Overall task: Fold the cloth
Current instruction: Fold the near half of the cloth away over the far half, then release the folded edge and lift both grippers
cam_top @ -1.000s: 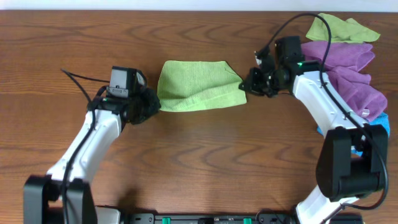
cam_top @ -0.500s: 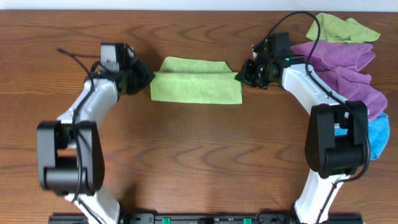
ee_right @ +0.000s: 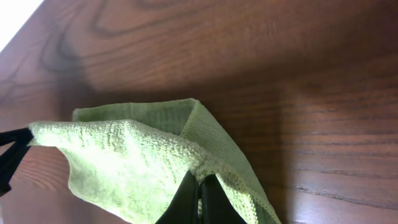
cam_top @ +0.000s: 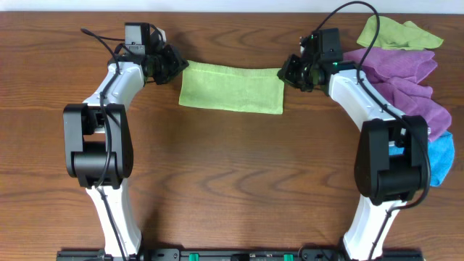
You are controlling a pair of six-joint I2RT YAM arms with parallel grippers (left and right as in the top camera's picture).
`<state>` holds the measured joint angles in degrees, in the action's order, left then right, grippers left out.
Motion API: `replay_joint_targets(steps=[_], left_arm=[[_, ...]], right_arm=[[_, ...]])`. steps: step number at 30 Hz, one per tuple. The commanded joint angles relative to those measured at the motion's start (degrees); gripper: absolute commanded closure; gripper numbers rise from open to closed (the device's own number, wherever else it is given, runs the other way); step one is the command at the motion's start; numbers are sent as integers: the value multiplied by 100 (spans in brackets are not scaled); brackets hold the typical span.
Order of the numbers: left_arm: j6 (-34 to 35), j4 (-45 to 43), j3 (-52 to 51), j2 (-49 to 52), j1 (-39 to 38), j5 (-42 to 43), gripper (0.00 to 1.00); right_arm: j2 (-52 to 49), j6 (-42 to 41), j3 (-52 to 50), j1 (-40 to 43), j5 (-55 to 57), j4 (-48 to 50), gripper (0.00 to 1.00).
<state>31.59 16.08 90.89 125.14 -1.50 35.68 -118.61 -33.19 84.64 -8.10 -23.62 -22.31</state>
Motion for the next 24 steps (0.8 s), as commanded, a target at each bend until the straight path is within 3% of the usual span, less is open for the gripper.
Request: replay_joint_targets(steps=[1,7,13,17,24], left_arm=[[-463,472,166,52,39,81,94],[-916,1541,166,52,35,-52,94],[-935,1707,166,52,35,-184,94],[-933,1508,225,52,42,-308,94],[-848,468,603,52,35,-632,94]], right_arm=[[-192,-103,87,-17,-203,-216,98],[-201,-83,87,13,-212,-822,98],[-201,-37,87,-13,-214,-1145,98],[-201,2,87,-28,-205,-1093,98],[-208,-109,87,-17,-107,120,98]])
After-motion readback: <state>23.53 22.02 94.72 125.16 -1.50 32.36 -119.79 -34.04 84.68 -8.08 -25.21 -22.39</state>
